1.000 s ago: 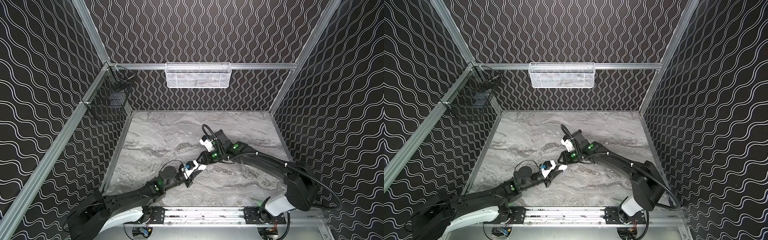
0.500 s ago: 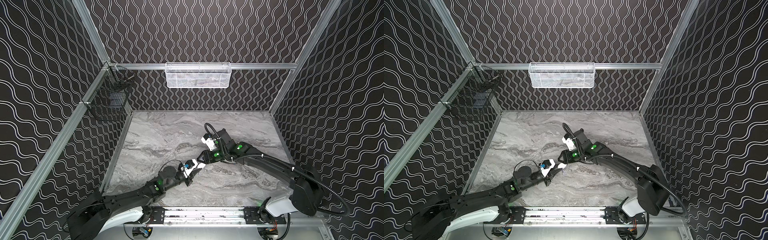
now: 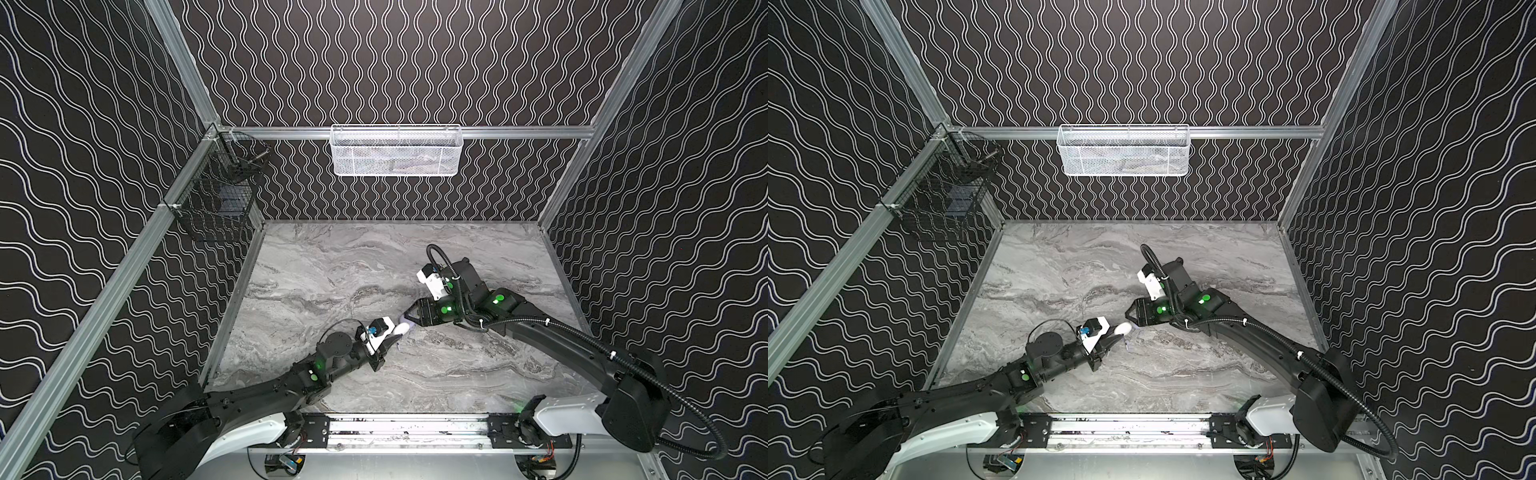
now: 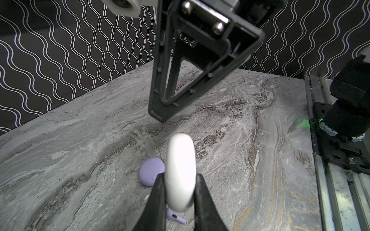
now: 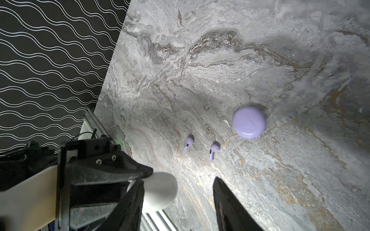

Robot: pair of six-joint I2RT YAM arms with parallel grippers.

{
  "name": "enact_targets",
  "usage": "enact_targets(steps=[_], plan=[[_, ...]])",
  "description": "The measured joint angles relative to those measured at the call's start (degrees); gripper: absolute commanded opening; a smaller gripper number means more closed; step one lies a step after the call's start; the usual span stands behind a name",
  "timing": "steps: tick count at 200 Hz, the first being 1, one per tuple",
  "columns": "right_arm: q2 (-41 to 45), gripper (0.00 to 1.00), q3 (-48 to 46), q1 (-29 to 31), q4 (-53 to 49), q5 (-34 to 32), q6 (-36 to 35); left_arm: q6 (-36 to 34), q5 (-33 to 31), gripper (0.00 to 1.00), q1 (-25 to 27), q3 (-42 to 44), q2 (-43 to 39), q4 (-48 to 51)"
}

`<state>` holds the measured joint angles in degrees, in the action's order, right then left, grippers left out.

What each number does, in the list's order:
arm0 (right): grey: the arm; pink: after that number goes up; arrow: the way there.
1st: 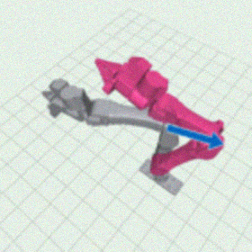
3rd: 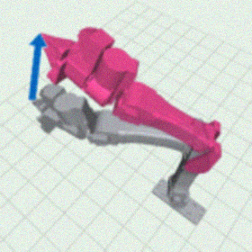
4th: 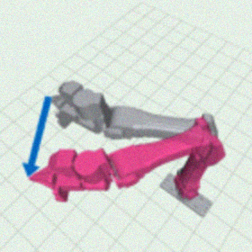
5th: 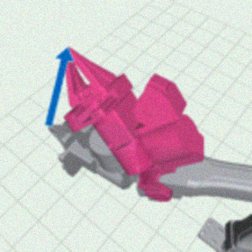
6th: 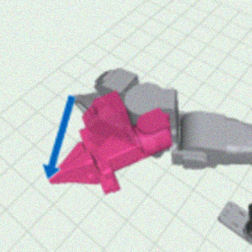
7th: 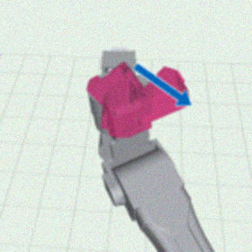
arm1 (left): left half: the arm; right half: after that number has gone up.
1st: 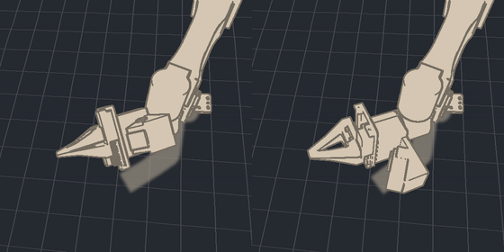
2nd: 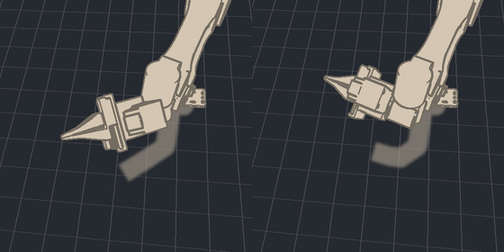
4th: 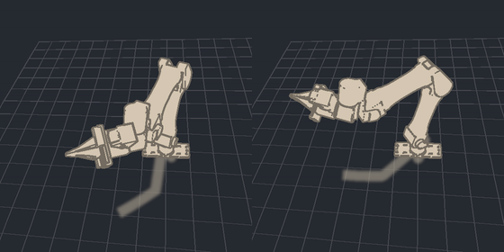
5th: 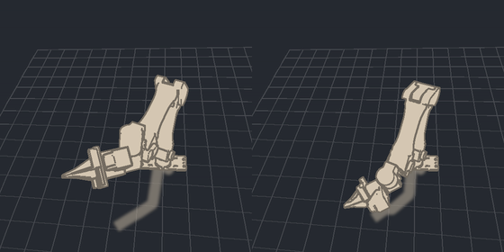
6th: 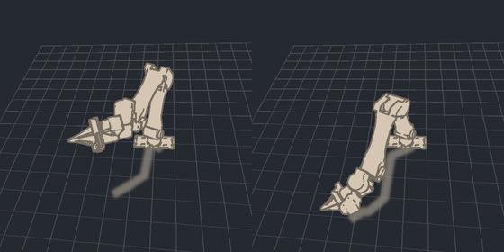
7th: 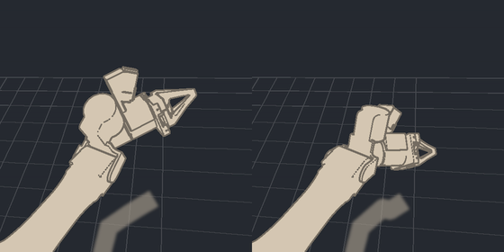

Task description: Insert the wireless bluetooth earbuds into the charging case

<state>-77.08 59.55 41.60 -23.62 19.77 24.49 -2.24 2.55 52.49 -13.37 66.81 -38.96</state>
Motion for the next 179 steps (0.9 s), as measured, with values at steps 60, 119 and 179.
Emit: enact_targets(steps=[60,119,179], plan=[[2.03,0.61,-2.1,-1.42,0.63,-0.48,0.15,0.44,-0.9,0.0,0.0,-0.2,0.48,0.07],[3.63,0.62,-5.95,-3.13,3.13,-0.39,0.13,0.63,-2.29,0.0,-0.04,-0.59,0.98,0.31],[7.74,0.64,-11.69,-9.7,5.99,1.11,-0.15,3.56,-3.04,0.0,-0.2,-4.09,2.45,3.43]])
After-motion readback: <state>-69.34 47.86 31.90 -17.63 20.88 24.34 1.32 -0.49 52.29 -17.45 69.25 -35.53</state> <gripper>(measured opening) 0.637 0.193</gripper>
